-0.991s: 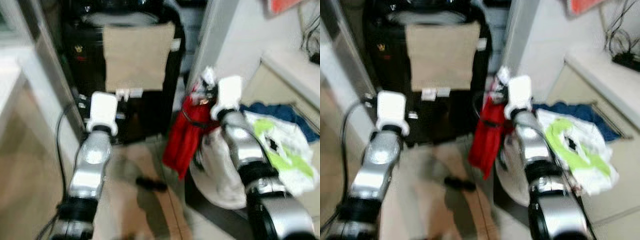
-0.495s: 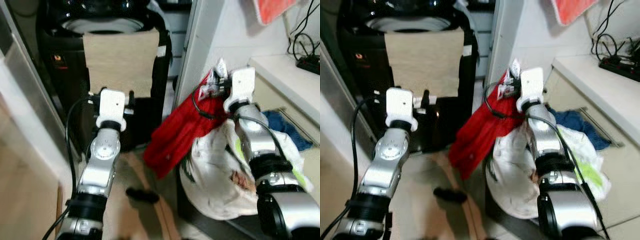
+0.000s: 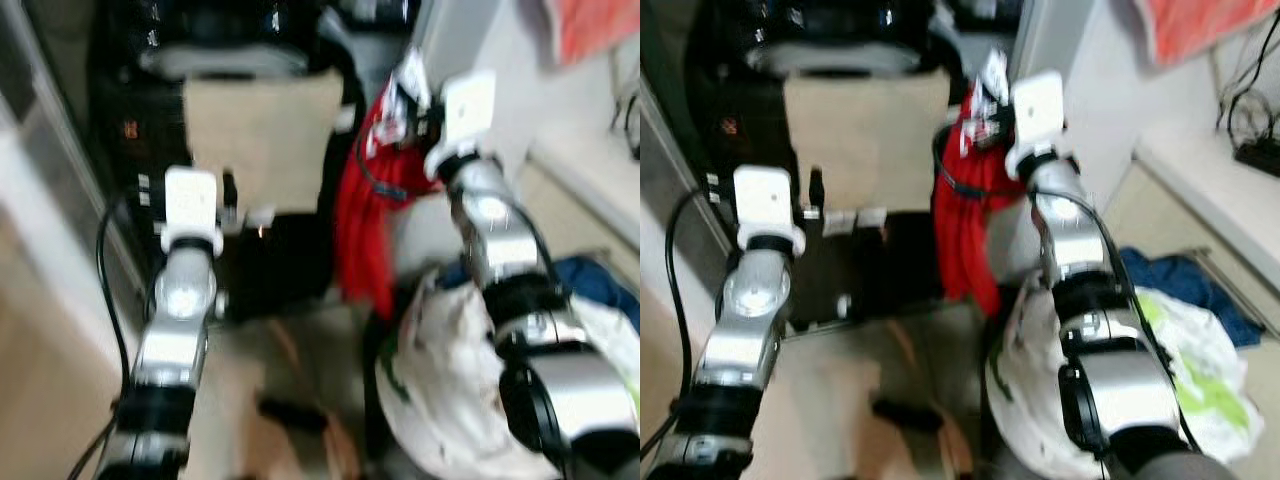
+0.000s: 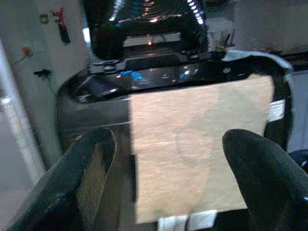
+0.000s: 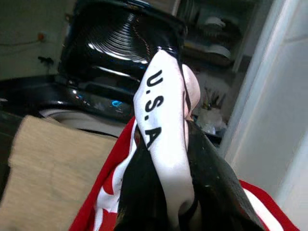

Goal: Clothes washing

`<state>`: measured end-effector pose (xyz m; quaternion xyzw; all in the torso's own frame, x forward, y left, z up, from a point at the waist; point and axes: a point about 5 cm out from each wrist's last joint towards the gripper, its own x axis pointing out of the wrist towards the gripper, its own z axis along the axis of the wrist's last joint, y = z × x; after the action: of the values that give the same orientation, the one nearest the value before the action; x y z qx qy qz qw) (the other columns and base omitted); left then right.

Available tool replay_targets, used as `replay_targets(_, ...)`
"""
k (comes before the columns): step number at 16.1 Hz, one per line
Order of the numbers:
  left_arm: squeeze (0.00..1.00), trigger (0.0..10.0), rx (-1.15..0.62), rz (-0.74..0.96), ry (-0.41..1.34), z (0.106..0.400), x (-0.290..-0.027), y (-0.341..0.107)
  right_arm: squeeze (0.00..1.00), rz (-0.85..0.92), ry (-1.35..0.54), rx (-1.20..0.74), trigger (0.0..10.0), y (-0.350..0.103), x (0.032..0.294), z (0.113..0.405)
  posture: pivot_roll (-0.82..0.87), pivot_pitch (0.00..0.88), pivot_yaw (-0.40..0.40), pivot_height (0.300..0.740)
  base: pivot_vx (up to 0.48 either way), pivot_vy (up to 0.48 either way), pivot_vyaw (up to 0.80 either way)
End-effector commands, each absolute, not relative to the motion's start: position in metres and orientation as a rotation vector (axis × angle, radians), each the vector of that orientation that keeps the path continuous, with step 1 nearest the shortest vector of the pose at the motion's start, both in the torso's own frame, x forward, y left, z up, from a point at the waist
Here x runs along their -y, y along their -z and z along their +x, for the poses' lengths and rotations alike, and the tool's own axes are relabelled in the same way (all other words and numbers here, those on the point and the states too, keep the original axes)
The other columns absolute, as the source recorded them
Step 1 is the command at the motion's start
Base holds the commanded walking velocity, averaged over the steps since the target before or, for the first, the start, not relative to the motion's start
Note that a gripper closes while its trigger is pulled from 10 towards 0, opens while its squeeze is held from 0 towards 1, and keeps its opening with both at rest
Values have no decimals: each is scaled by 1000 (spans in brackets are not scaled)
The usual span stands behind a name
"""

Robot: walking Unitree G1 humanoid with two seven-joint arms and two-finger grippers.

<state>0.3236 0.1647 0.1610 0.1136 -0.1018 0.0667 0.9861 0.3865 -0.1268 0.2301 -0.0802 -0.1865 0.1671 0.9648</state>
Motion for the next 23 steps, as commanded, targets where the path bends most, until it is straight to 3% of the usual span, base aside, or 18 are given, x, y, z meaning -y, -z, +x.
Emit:
replay_targets(1, 0, 10000, 224, 227, -108, 326, -153, -166, 0, -159, -306, 385, 0, -237, 138, 389, 19, 0, -74, 740, 461, 0, 0)
replay_targets(8, 0, 10000, 246, 257, -89, 325, -151, -171, 0, -179, -301, 422, 0, -253, 136, 390, 26, 0, -71, 740, 466, 0, 352)
replay_targets(12, 0, 10000, 407, 298, -38, 327, -143, -214, 0, -272, -299, 700, 0, -355, 138, 385, 22, 0, -57, 740, 480, 0, 0)
replay_targets(17, 0, 10000, 447, 285, -33, 329, -138, -225, 0, -418, -332, 966, 0, -488, 106, 359, -3, 0, -44, 740, 456, 0, 0)
replay_targets(19, 0, 10000, 443, 270, -28, 329, -132, -224, 0, -515, -225, 868, 0, -487, 101, 372, 16, 0, -69, 740, 439, 0, 0)
replay_targets(23, 0, 10000, 439, 272, -43, 323, -136, -222, 0, -667, -115, 657, 0, -435, 100, 402, 58, 0, -96, 740, 435, 0, 0)
